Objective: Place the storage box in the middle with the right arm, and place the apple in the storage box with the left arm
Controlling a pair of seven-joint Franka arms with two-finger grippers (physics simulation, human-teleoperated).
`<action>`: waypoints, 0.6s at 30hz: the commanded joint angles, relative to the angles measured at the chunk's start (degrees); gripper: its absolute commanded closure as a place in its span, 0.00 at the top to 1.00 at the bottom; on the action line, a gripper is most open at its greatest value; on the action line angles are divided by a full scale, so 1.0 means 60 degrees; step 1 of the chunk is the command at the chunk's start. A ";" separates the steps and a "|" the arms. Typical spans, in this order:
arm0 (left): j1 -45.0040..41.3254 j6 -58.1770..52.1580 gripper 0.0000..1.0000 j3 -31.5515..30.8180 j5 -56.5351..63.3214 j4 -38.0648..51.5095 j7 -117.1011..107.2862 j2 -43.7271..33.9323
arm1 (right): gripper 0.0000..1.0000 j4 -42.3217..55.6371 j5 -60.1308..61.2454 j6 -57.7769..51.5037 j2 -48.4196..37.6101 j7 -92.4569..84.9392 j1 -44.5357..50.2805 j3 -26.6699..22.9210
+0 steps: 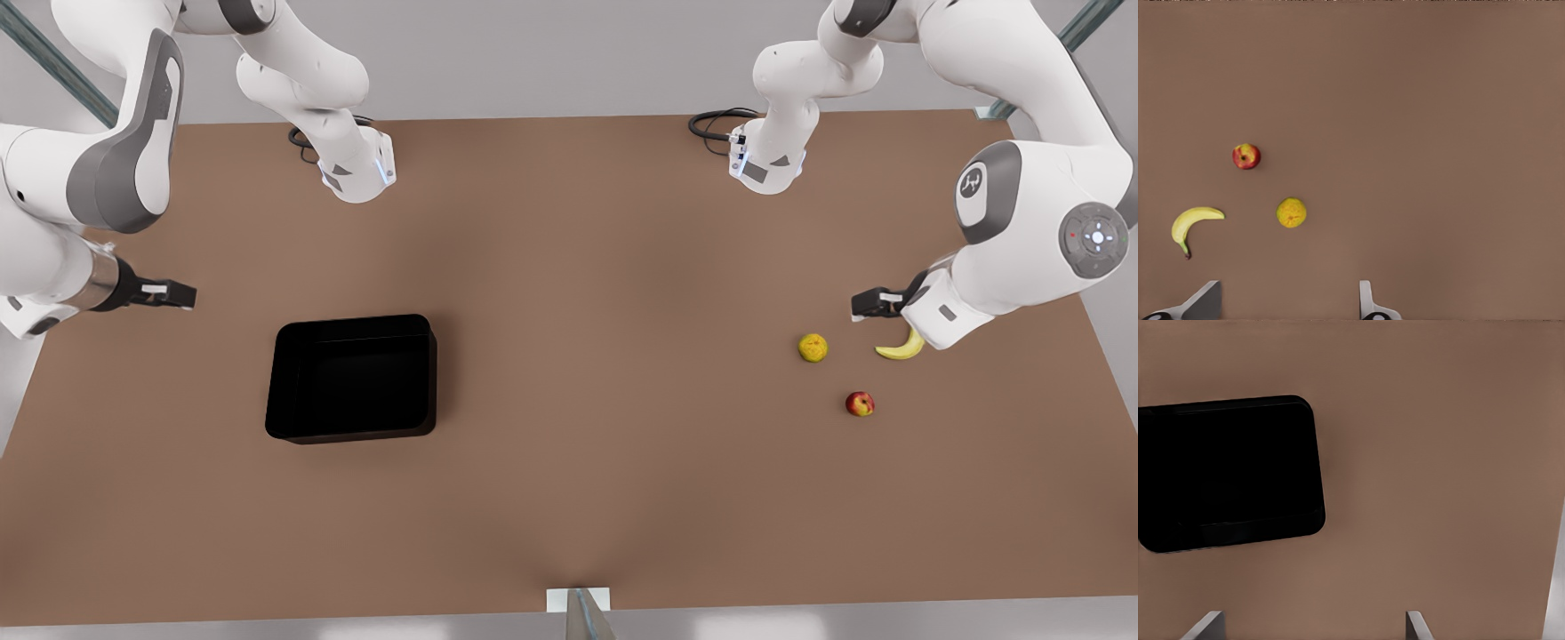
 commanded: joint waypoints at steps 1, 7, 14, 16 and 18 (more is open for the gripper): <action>-0.0001 0.0177 1.00 -0.0002 0.0022 0.0004 0.0179 -0.0015 | 1.00 0.0004 0.0006 0.0332 -0.0007 -0.0239 0.0000 -0.0002; -0.0001 0.0162 1.00 -0.0002 0.0036 -0.0070 0.0179 0.0029 | 1.00 -0.0171 -0.0023 0.1561 0.1999 -0.0122 -0.0190 -0.0016; -0.0015 0.0030 1.00 -0.0002 0.0036 -0.0275 0.0164 0.0029 | 1.00 -0.3393 0.0680 0.8006 0.1664 -0.1250 -0.0468 -0.0016; -0.0015 0.0103 1.00 -0.0002 0.0036 -0.0275 0.0164 0.0029 | 1.00 -0.3892 0.0957 0.8184 0.1634 -0.1016 -0.0293 0.0027; -0.0015 0.0103 1.00 -0.0002 0.0036 -0.0275 0.0150 0.0029 | 1.00 -0.4419 0.1602 0.8169 0.1765 -0.1016 -0.0293 0.0013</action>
